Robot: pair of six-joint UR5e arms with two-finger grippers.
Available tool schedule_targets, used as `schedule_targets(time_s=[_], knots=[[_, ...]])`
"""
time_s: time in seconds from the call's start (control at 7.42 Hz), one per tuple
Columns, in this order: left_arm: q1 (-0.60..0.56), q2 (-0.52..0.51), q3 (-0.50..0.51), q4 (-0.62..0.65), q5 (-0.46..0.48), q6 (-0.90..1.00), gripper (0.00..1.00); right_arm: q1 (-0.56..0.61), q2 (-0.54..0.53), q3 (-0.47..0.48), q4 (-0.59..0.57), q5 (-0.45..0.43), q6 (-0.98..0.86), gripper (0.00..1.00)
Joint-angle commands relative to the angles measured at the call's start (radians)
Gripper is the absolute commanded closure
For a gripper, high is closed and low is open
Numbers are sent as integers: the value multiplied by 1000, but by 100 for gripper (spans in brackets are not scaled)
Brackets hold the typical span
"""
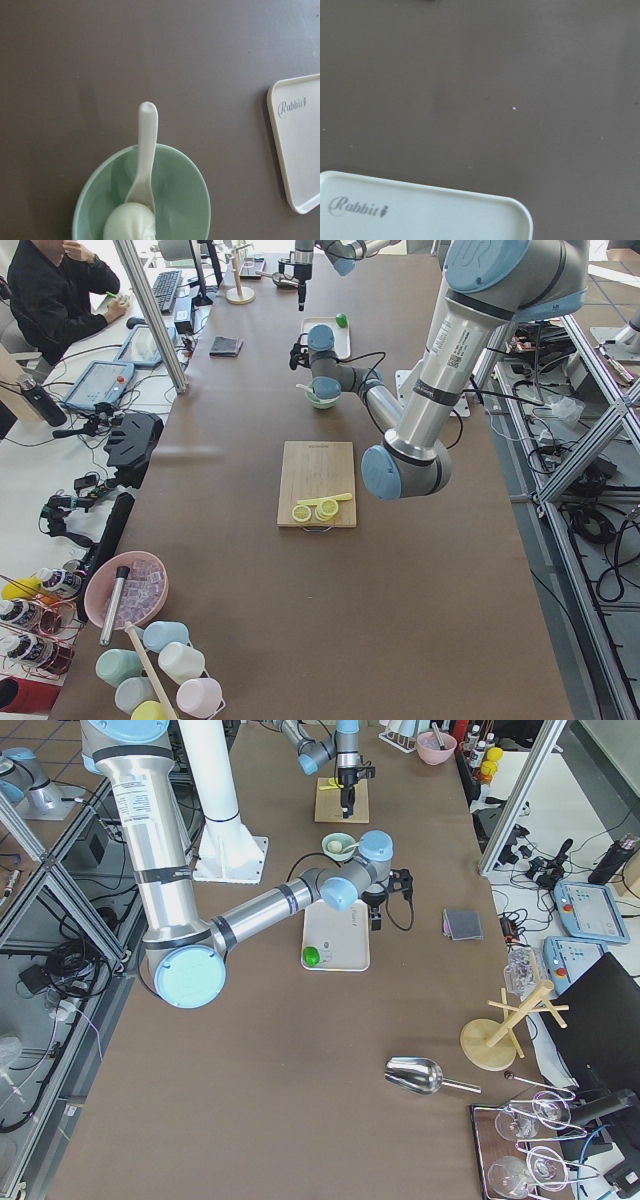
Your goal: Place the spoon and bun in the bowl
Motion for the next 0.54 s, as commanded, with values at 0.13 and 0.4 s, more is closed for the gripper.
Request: schedule_targets(time_s=[0.13, 0.4], knots=[[-259, 281, -17, 10, -3, 589, 2, 172, -118, -104, 14, 1, -556, 0], [-493, 378, 7, 34, -159, 732, 2, 250, -129, -143, 5, 1, -612, 0]])
